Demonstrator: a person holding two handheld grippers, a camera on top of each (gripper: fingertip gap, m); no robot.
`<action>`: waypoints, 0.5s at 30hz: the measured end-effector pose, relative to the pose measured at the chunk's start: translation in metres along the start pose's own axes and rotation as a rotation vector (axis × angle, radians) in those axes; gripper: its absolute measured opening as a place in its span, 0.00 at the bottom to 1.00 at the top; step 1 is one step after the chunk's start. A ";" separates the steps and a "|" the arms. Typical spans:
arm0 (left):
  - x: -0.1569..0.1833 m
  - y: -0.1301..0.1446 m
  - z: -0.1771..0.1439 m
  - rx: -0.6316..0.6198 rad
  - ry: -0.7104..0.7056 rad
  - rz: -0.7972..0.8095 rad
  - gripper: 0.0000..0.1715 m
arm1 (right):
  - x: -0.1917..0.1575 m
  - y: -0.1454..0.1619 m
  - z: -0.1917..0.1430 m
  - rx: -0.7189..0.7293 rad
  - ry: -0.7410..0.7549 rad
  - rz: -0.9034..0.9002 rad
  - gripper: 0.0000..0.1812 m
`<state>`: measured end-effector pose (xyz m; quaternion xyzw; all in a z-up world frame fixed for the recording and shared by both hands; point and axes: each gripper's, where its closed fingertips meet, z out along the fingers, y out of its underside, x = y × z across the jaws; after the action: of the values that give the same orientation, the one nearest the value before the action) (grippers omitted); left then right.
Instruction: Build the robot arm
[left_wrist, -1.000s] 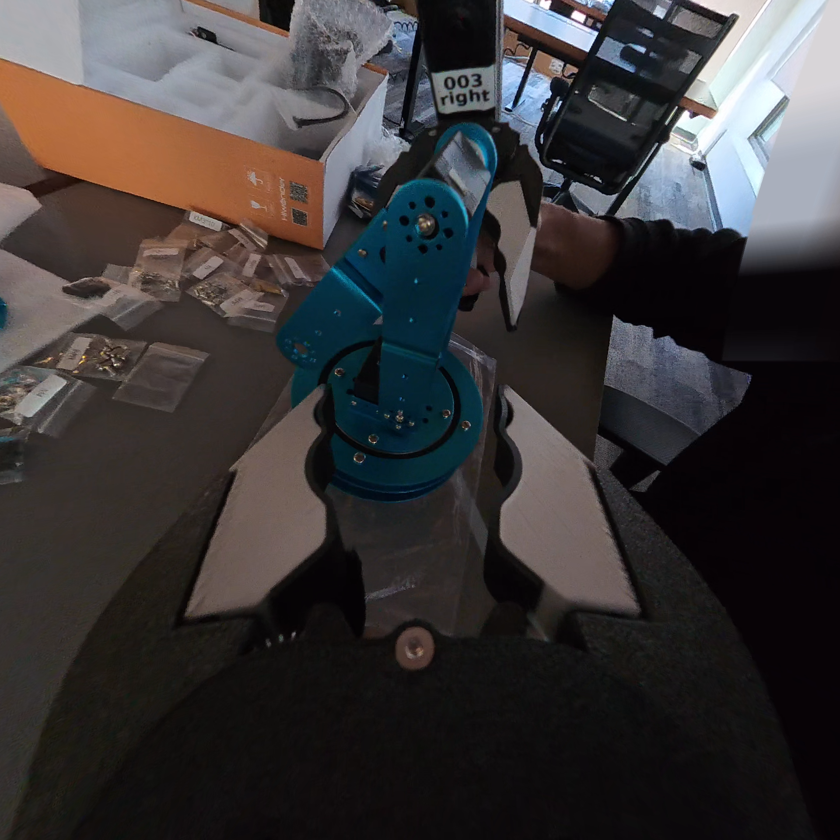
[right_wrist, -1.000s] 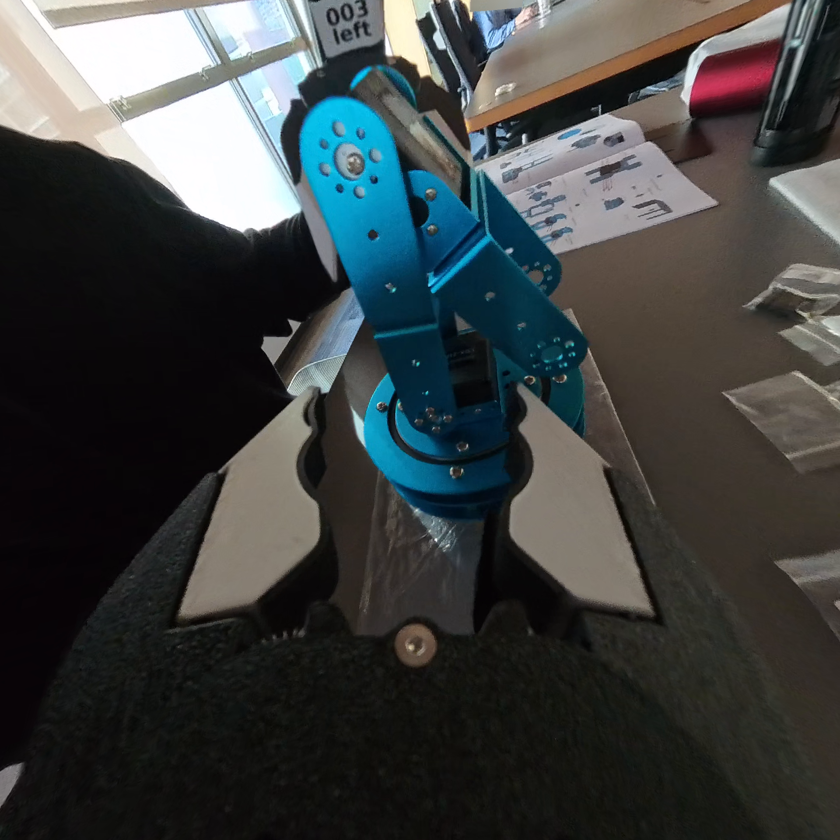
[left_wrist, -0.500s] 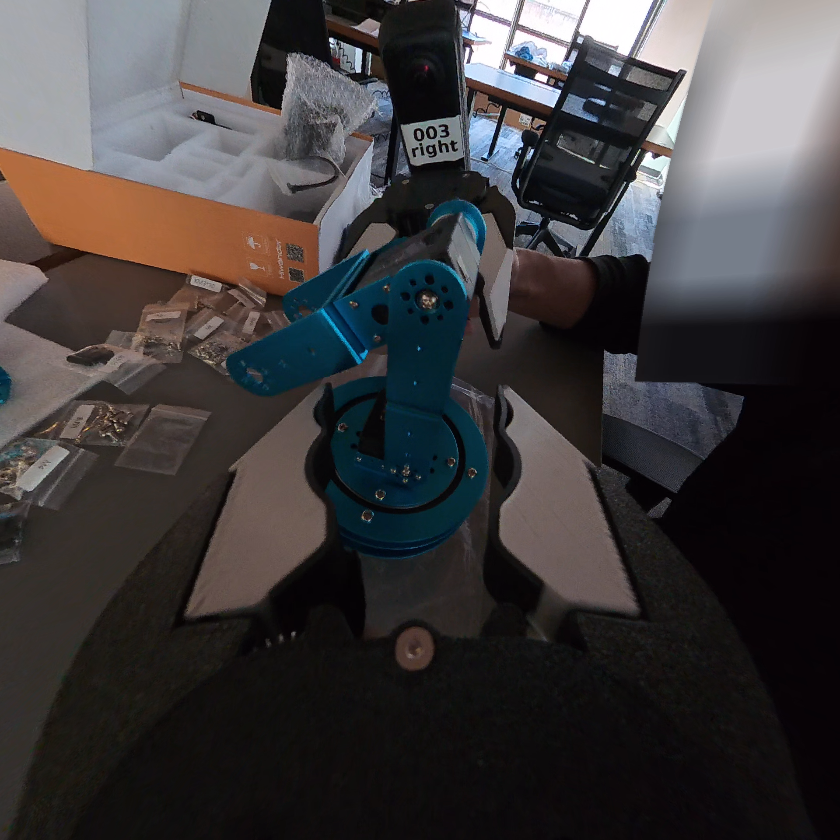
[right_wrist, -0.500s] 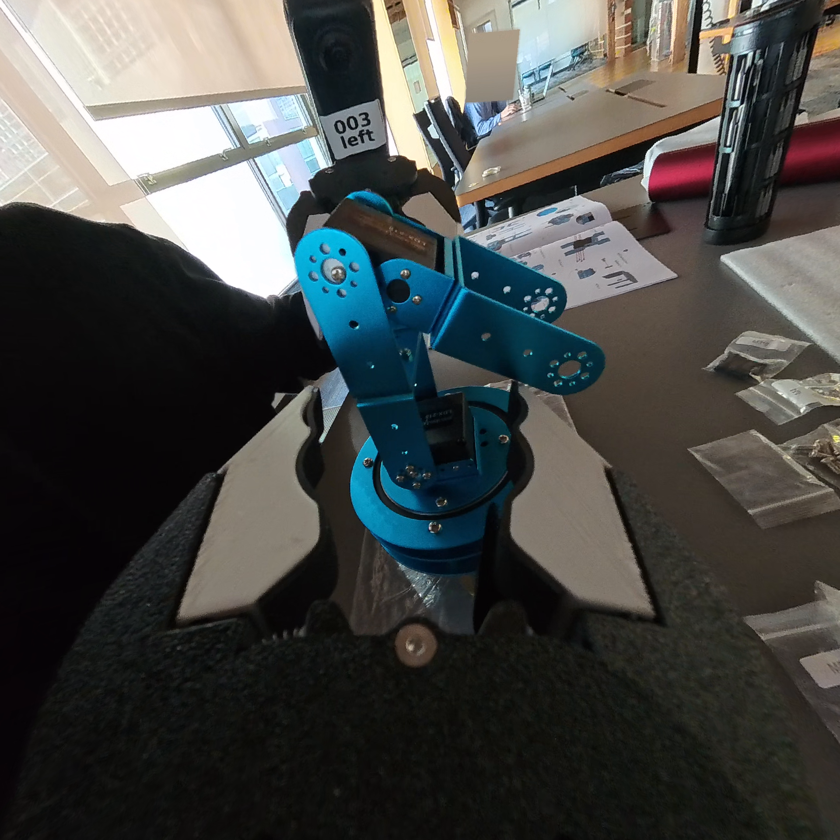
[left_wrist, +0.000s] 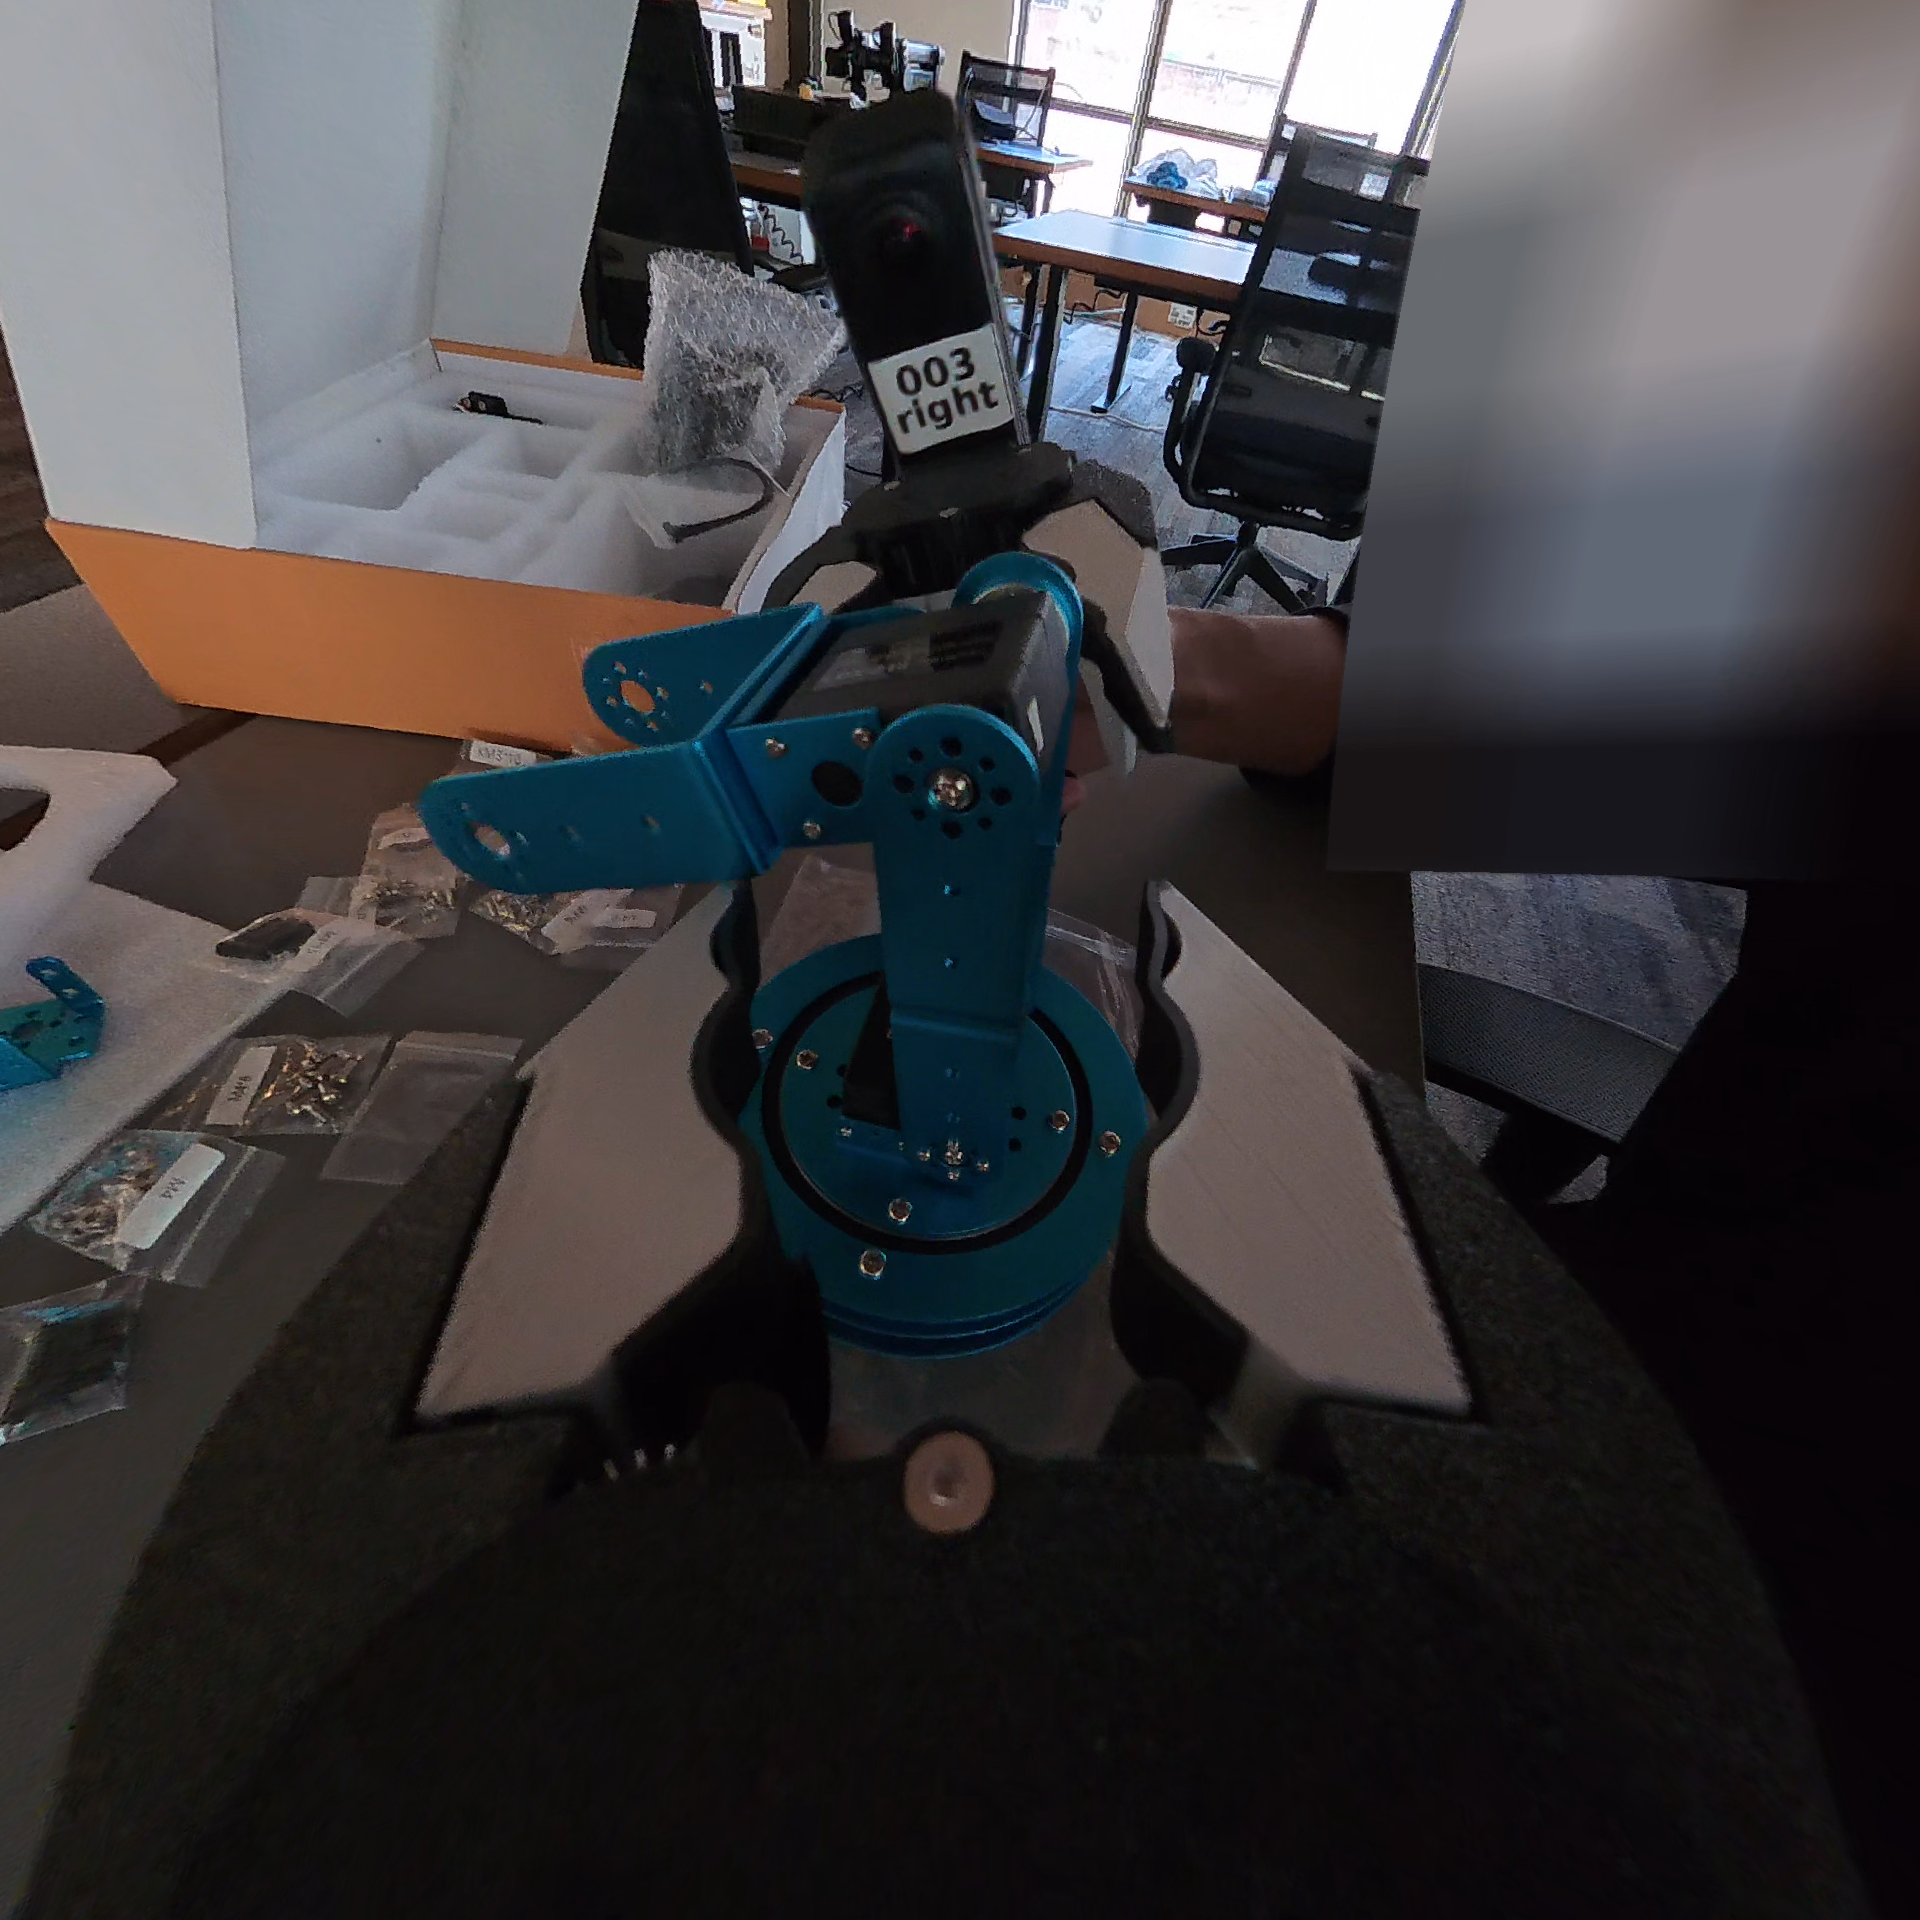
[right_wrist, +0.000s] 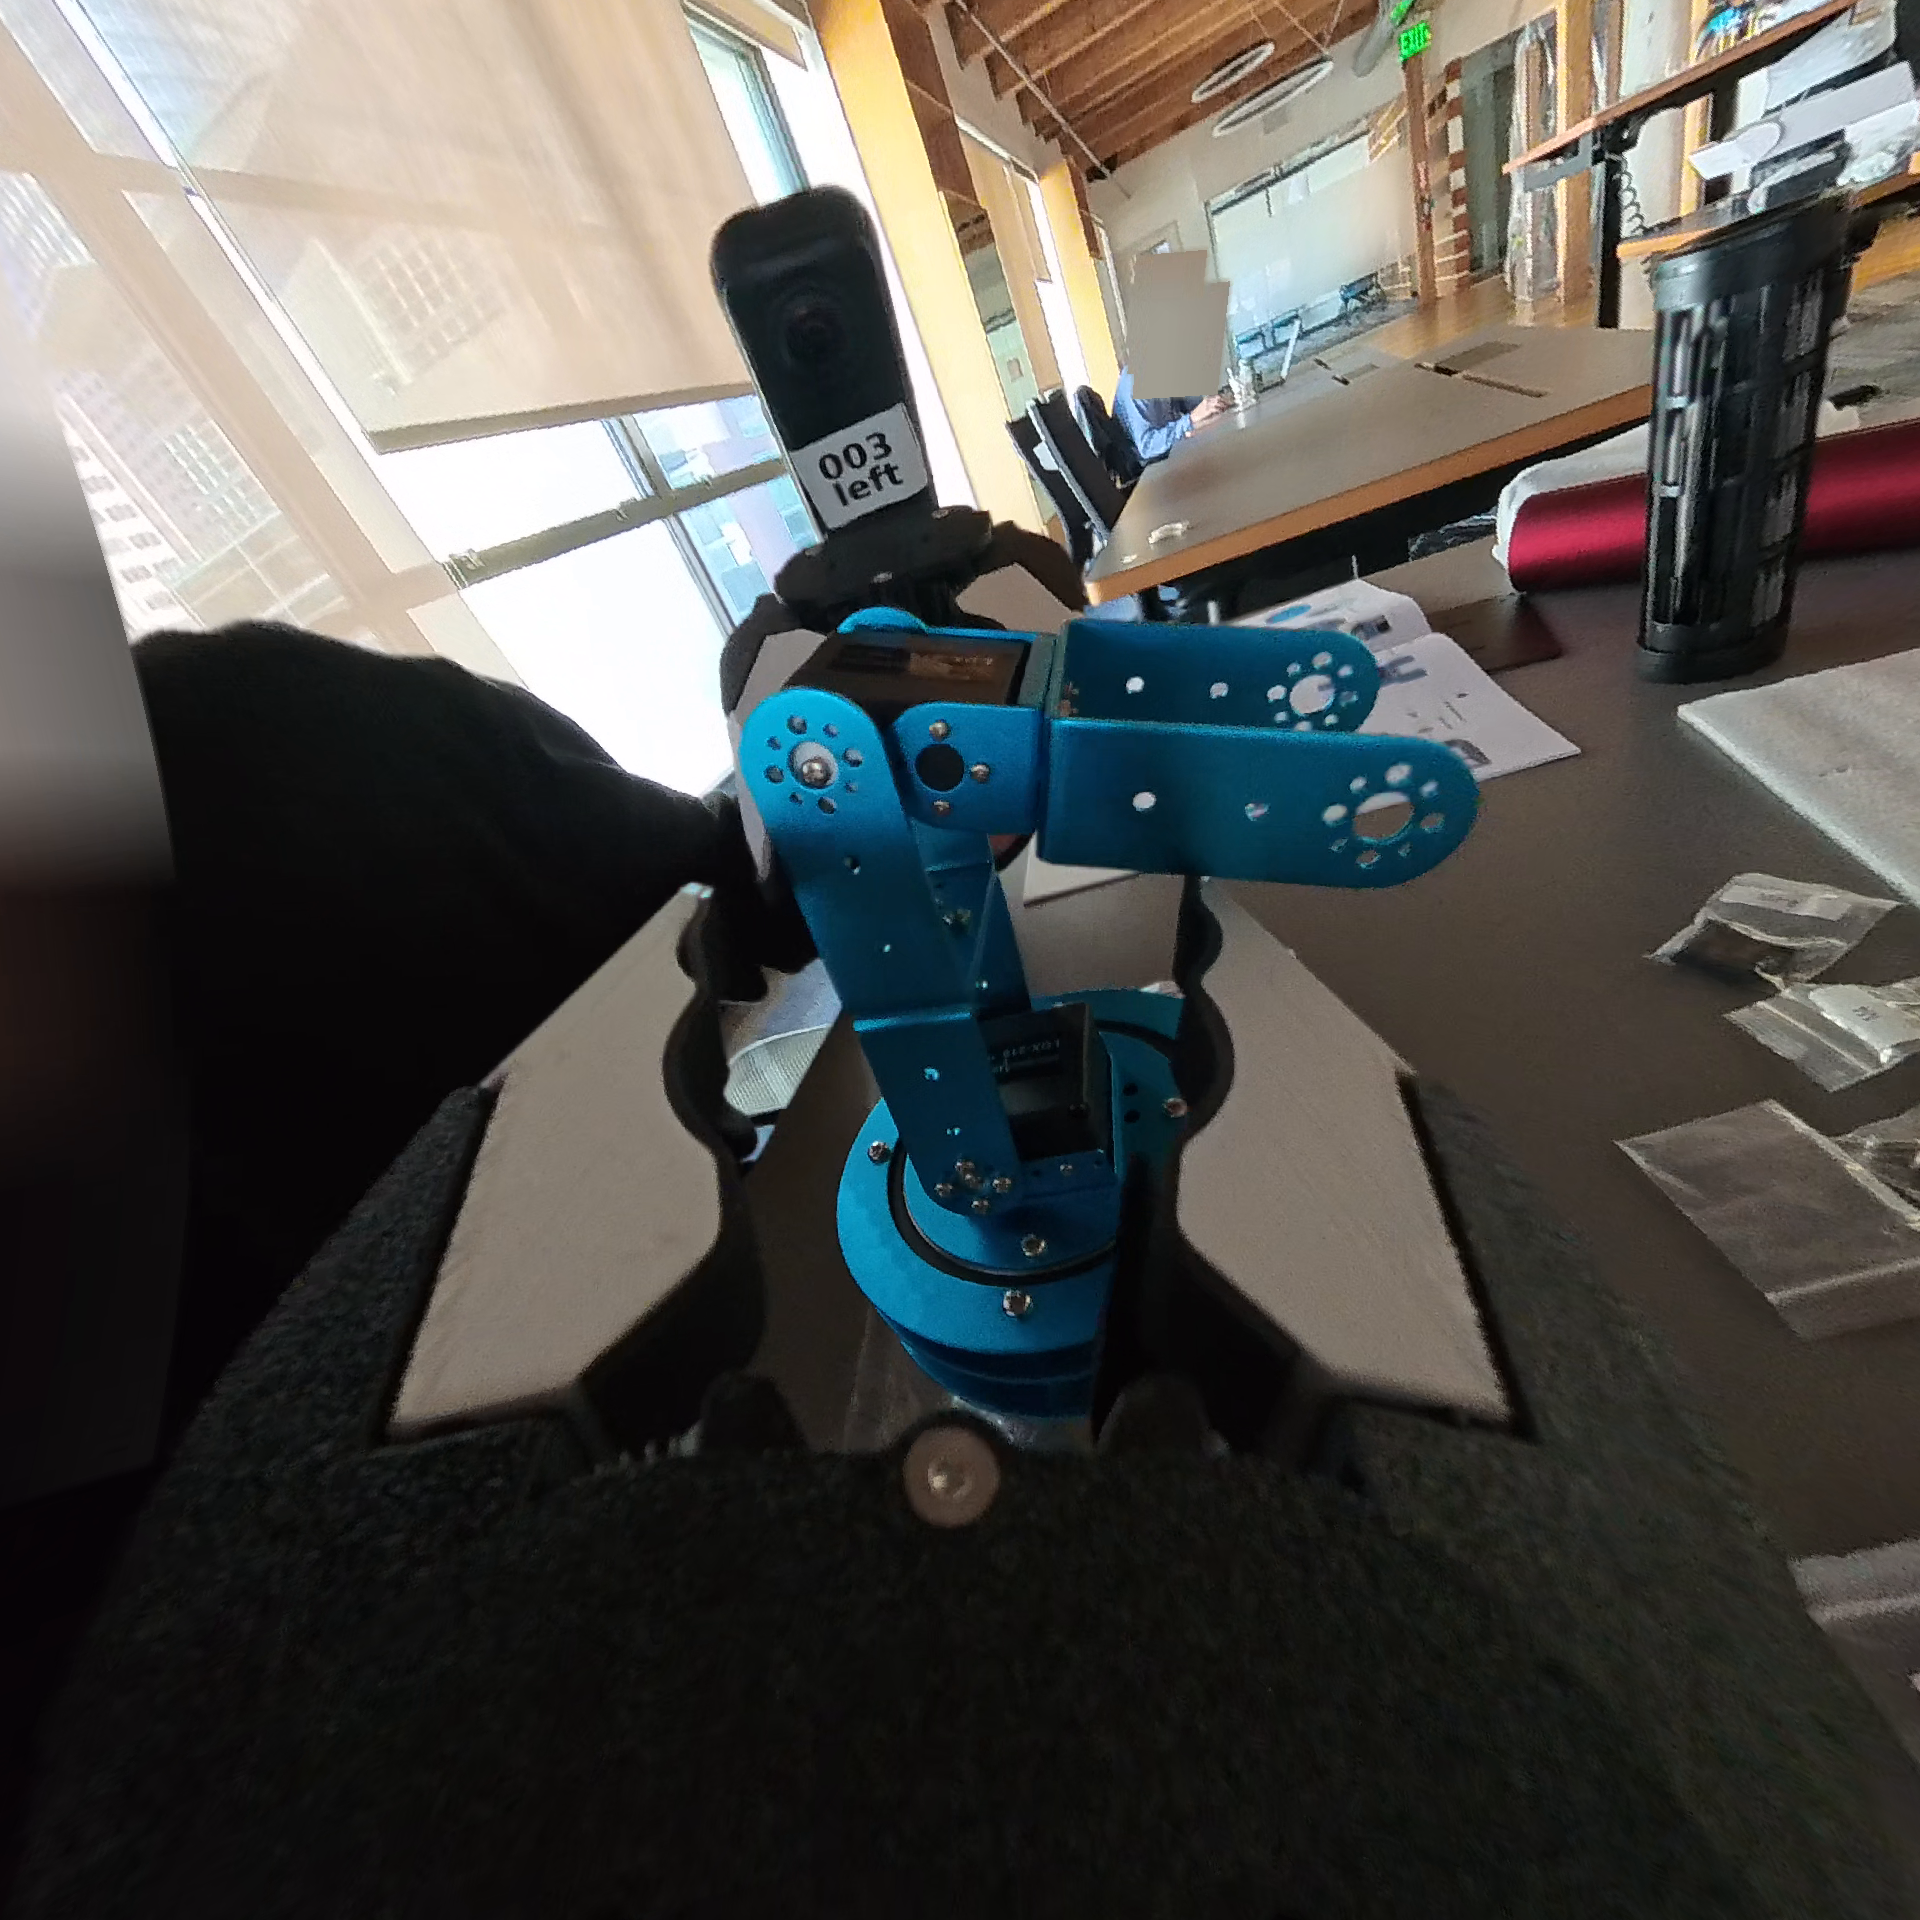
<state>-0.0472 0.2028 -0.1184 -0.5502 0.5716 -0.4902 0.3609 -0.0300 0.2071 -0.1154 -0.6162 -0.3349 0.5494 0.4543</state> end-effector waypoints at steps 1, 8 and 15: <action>0.000 -0.001 0.000 0.005 -0.001 0.003 0.42 | -0.001 -0.002 0.000 0.011 -0.011 0.017 0.48; -0.001 -0.014 -0.004 0.075 0.011 -0.020 0.41 | -0.003 -0.030 -0.005 0.115 -0.102 0.202 0.48; 0.000 -0.029 -0.009 0.134 0.017 -0.048 0.34 | -0.002 -0.051 -0.002 0.121 -0.086 0.204 0.42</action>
<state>-0.0474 0.2069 -0.0881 -0.5344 0.5270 -0.5405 0.3802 -0.0241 0.2232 -0.0674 -0.5943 -0.2562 0.6378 0.4176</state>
